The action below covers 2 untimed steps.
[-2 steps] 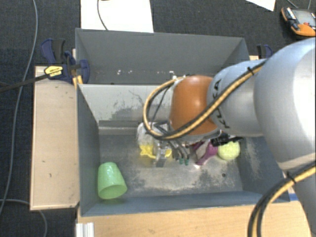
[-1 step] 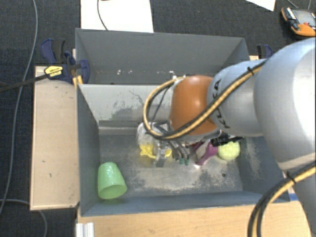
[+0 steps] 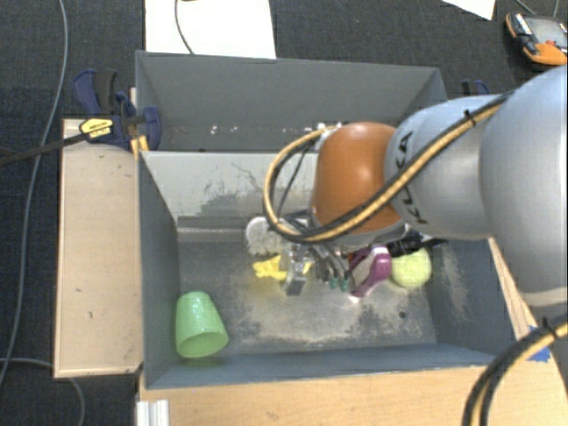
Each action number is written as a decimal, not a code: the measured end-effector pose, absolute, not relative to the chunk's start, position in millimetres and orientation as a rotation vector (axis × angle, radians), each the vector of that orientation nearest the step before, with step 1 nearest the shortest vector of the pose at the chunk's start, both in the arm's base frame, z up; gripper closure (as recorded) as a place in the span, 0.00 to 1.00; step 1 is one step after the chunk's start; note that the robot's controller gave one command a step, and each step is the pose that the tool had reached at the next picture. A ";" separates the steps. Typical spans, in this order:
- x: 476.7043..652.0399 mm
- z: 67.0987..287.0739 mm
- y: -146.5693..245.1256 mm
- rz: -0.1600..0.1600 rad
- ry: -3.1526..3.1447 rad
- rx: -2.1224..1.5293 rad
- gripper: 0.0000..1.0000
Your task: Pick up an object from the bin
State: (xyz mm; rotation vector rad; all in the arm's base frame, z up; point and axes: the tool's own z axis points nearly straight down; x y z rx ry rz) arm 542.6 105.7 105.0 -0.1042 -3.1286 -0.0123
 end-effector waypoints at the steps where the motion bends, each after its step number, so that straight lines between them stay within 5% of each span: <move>1: 545.4 144.1 105.9 -0.015 -3.138 -0.104 1.00; 2: 545.2 166.2 105.9 -0.016 -3.137 -0.104 1.00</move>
Offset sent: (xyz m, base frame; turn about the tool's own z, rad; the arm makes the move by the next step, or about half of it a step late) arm 0.0024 0.0001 0.0839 -0.0002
